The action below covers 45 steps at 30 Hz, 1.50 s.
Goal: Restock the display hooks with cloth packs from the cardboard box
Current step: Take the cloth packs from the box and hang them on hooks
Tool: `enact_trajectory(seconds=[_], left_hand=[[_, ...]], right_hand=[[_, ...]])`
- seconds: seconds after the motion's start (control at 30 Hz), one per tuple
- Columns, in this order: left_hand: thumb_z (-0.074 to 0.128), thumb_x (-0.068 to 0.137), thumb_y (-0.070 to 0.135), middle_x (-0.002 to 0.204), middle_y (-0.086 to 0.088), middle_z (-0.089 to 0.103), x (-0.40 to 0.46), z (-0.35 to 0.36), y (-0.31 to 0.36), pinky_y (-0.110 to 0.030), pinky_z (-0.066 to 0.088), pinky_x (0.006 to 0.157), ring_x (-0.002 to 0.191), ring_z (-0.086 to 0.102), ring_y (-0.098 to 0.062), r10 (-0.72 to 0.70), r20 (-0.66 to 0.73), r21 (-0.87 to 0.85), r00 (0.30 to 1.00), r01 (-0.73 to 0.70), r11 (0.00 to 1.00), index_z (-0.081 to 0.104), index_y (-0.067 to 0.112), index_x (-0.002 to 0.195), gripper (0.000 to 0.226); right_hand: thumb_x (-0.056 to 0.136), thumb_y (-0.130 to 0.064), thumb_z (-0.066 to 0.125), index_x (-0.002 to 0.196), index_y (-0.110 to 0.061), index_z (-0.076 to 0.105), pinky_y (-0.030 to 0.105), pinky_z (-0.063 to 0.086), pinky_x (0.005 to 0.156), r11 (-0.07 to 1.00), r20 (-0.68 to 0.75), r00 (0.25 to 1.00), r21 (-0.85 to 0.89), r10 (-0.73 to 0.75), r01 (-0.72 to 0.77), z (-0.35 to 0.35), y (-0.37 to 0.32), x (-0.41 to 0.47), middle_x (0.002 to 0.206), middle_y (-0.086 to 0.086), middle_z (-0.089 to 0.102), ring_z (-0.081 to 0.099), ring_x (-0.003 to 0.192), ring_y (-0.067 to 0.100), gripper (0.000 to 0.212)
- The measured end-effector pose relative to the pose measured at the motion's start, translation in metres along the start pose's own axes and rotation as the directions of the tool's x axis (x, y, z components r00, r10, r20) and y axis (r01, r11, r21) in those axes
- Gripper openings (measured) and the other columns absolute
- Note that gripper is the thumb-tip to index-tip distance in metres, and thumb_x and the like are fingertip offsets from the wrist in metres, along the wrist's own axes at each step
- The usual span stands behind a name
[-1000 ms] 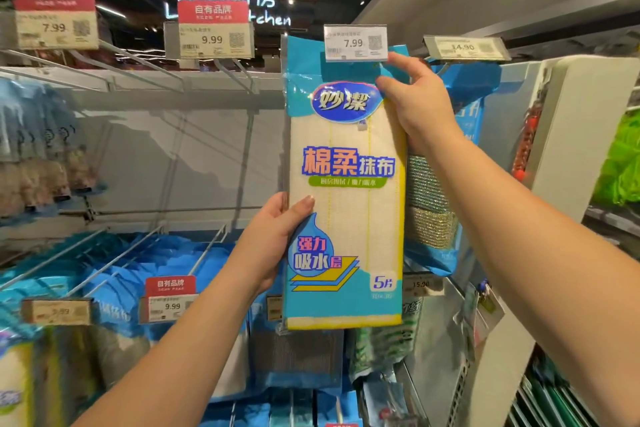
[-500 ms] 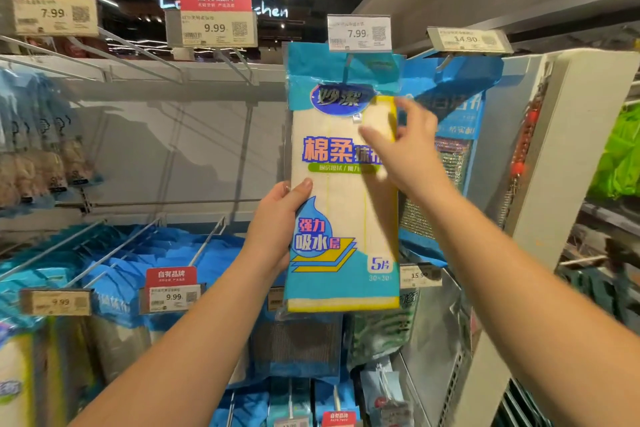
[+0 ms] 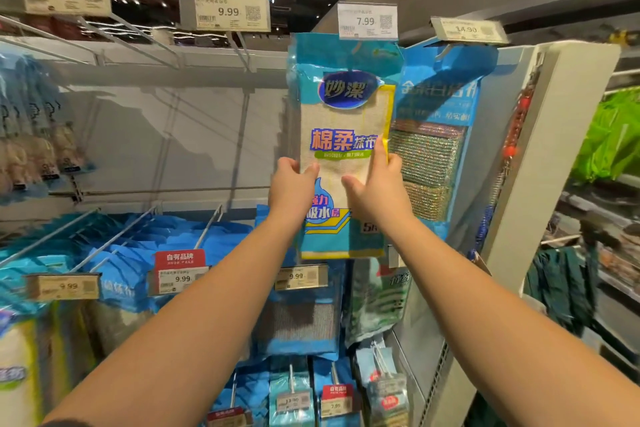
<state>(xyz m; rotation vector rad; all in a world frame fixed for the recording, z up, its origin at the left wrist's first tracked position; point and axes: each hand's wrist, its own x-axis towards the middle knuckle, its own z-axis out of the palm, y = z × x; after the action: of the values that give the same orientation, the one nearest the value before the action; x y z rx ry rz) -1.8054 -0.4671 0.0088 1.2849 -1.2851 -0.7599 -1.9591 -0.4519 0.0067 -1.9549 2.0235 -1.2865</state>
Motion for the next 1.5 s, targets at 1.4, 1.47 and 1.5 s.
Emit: enact_trajectory(seconds=[1.4, 1.47, 1.5], left_hand=[[0.058, 0.099, 0.033, 0.13, -0.006, 0.061, -0.576, -0.51, -0.254, -0.031, 0.04, 0.095, 0.119, 0.056, -0.024, -0.606, -0.006, 0.682, 0.796, 0.446, 0.58, 0.062, 0.012, 0.123, 0.032], [0.057, 0.1, 0.035, 0.135, -0.007, 0.059, -0.597, -0.565, -0.266, -0.03, 0.04, 0.097, 0.123, 0.054, -0.024, -0.623, -0.048, 0.7, 0.781, 0.471, 0.537, 0.059, 0.014, 0.128, 0.035], [0.056, 0.101, 0.036, 0.137, -0.007, 0.058, -0.606, -0.596, -0.273, -0.031, 0.039, 0.099, 0.125, 0.053, -0.025, -0.63, -0.068, 0.703, 0.773, 0.485, 0.52, 0.059, 0.014, 0.13, 0.036]], right_hand=[[0.096, -0.036, 0.054, 0.138, -0.014, 0.054, 0.033, 0.043, 0.104, 0.966, 0.954, 0.297, -0.045, -0.033, 0.253, 0.139, -0.2, -0.651, 0.142, 0.005, 0.054, 0.052, 0.127, 0.022, 0.047], [0.098, -0.034, 0.053, 0.139, -0.013, 0.053, 0.034, 0.042, 0.105, 0.954, 0.97, 0.233, -0.008, -0.066, 0.301, 0.166, -0.245, -0.681, 0.143, 0.006, 0.052, 0.051, 0.128, 0.022, 0.046], [0.098, -0.034, 0.053, 0.14, -0.013, 0.052, 0.033, 0.041, 0.105, 0.943, 0.976, 0.199, 0.017, -0.088, 0.333, 0.182, -0.27, -0.697, 0.144, 0.006, 0.051, 0.05, 0.129, 0.022, 0.046]])
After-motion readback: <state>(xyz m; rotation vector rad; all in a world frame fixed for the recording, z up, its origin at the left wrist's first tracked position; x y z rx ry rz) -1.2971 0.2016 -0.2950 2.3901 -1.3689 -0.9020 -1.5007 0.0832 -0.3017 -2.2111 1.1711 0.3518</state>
